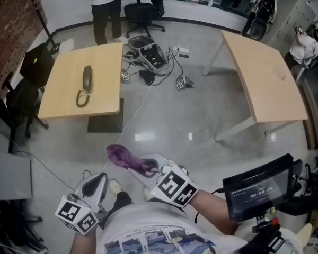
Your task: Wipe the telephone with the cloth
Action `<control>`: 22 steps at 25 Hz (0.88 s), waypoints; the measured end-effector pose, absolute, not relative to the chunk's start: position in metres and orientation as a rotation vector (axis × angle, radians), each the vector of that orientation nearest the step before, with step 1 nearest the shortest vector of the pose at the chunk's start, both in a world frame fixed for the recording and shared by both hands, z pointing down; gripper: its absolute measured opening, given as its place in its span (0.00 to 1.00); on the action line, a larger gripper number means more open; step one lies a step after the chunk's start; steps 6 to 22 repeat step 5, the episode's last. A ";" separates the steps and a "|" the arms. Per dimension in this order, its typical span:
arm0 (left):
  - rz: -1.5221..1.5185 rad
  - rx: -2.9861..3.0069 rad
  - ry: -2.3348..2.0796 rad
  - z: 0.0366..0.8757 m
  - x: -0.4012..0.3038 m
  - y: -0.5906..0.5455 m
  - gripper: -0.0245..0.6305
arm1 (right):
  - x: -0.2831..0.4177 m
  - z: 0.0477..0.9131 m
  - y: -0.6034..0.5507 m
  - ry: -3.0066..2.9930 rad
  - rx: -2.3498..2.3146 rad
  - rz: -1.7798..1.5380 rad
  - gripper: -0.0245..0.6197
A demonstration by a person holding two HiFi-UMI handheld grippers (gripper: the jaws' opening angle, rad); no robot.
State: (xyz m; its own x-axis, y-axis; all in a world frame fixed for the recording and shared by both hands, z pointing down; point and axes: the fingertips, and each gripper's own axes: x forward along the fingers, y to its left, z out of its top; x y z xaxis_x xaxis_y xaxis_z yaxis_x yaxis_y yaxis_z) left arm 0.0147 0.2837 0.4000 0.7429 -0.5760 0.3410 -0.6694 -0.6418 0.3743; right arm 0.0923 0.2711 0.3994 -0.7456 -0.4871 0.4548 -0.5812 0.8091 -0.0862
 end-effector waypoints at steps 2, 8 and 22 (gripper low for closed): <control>0.269 2.460 -0.944 0.399 0.013 0.282 0.04 | 0.091 0.399 0.269 -2.580 0.803 0.312 0.17; 0.283 2.459 -0.947 0.397 0.012 0.281 0.04 | 0.091 0.397 0.267 -2.582 0.801 0.315 0.17; 0.283 2.459 -0.947 0.397 0.012 0.281 0.04 | 0.091 0.397 0.267 -2.582 0.801 0.315 0.17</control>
